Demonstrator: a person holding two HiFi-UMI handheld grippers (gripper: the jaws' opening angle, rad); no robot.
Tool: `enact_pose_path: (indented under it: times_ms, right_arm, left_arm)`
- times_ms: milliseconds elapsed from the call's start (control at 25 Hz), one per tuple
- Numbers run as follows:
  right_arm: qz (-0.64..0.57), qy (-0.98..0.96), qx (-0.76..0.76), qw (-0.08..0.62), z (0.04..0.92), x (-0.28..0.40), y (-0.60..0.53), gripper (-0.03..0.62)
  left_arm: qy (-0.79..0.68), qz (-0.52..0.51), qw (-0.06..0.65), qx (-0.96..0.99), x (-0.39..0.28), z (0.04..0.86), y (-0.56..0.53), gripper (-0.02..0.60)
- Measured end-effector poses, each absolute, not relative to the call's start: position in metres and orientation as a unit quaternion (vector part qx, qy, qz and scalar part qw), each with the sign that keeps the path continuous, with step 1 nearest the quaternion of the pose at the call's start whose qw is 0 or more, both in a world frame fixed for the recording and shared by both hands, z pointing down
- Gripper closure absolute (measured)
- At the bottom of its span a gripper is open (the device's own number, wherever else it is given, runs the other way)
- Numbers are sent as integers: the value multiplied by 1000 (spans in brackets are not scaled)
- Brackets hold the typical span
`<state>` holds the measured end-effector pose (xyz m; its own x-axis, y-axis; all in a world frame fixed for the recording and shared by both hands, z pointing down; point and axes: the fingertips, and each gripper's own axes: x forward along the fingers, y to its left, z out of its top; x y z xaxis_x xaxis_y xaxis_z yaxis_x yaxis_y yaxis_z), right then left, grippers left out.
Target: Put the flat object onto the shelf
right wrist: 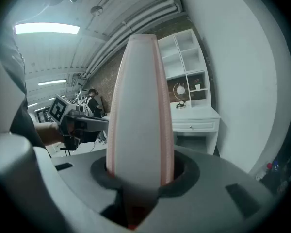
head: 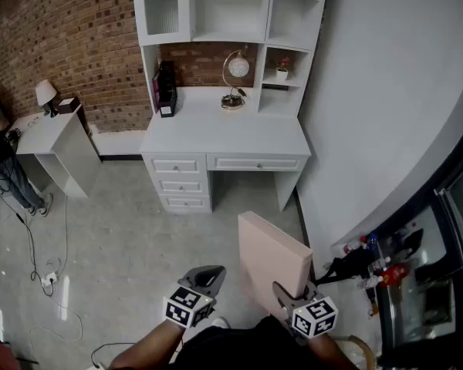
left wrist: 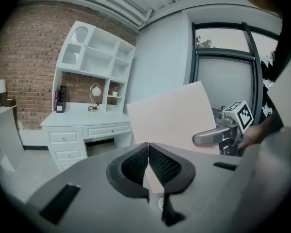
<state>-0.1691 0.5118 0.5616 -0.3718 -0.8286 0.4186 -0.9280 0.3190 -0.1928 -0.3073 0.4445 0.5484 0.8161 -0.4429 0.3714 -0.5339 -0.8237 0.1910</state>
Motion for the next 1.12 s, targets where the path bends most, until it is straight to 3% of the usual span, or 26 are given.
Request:
enact_pose_path:
  times_ms: [1120]
  right_arm:
    - [216,-796,549,132,565,-182,508,430]
  left_arm:
    - [-247,161,164,941,-313,561,436,575]
